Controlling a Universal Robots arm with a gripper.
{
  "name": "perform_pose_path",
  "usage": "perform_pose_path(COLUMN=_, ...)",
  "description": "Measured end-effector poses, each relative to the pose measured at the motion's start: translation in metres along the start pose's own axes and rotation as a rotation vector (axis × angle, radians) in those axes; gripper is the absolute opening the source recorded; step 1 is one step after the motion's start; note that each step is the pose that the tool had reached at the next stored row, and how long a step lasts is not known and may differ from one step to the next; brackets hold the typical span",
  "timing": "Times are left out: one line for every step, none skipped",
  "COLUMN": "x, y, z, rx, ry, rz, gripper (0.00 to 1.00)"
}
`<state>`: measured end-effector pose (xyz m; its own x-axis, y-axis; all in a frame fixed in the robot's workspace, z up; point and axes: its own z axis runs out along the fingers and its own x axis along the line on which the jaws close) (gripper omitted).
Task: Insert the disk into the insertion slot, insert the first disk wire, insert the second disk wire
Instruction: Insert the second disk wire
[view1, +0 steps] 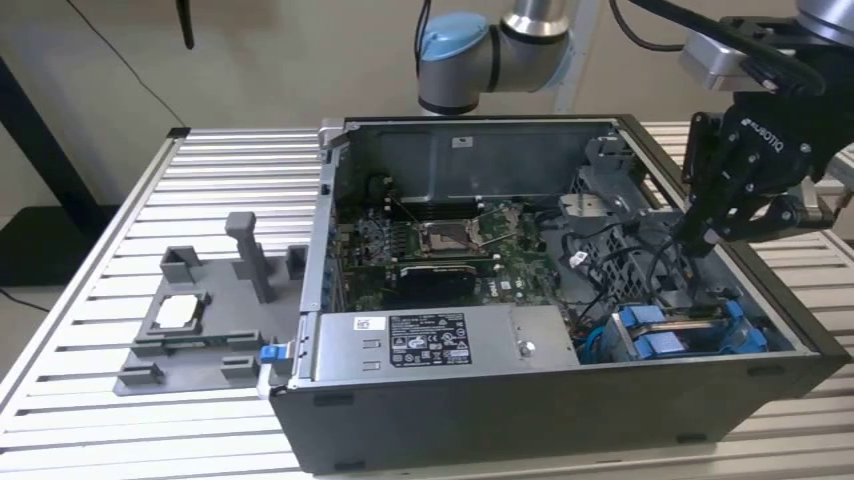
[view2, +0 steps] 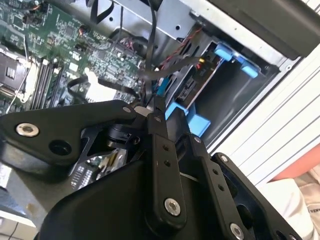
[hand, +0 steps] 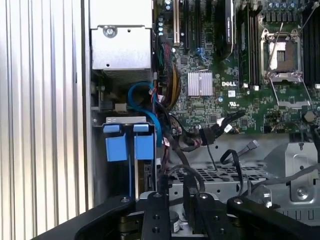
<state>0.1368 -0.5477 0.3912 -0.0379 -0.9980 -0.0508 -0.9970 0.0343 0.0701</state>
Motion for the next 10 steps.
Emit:
perform_pose_path(x=-0.0005, y=0.0021, z=-0.0004, rx=0.0004, ry=0.0002, rz=0.0, gripper=0.27)
perform_pose_path(x=-0.0011, y=0.0044, z=-0.0007, rx=0.0009, ry=0.0001, rz=0.0, gripper=0.27)
perform_pose_path(x=-0.0019, y=0.0065, z=-0.001, rx=0.0013, ry=0.0001, rz=0.0, gripper=0.27)
perform_pose_path(x=-0.0028, y=0.0087, z=-0.0012, rx=0.0018, ry=0.0001, rz=0.0, gripper=0.27)
perform_pose_path(x=-0.0036, y=0.0109, z=-0.0014, rx=0.0023, ry=-0.0001, rz=0.0, gripper=0.27)
perform_pose_path(x=-0.0042, y=0.0127, z=-0.002, rx=0.0028, ry=-0.0001, rz=0.001, gripper=0.27)
perform_pose_path(x=-0.0046, y=0.014, z=-0.0036, rx=0.0034, ry=0.0002, rz=0.001, gripper=0.27)
perform_pose_path(x=-0.0049, y=0.015, z=-0.0052, rx=0.0039, ry=0.0, rz=0.001, gripper=0.27)
perform_pose_path(x=-0.0053, y=0.0162, z=-0.0068, rx=0.0046, ry=-0.0001, rz=0.001, gripper=0.27)
perform_pose_path(x=-0.0056, y=0.0175, z=-0.0083, rx=0.0054, ry=-0.0001, rz=0.001, gripper=0.27)
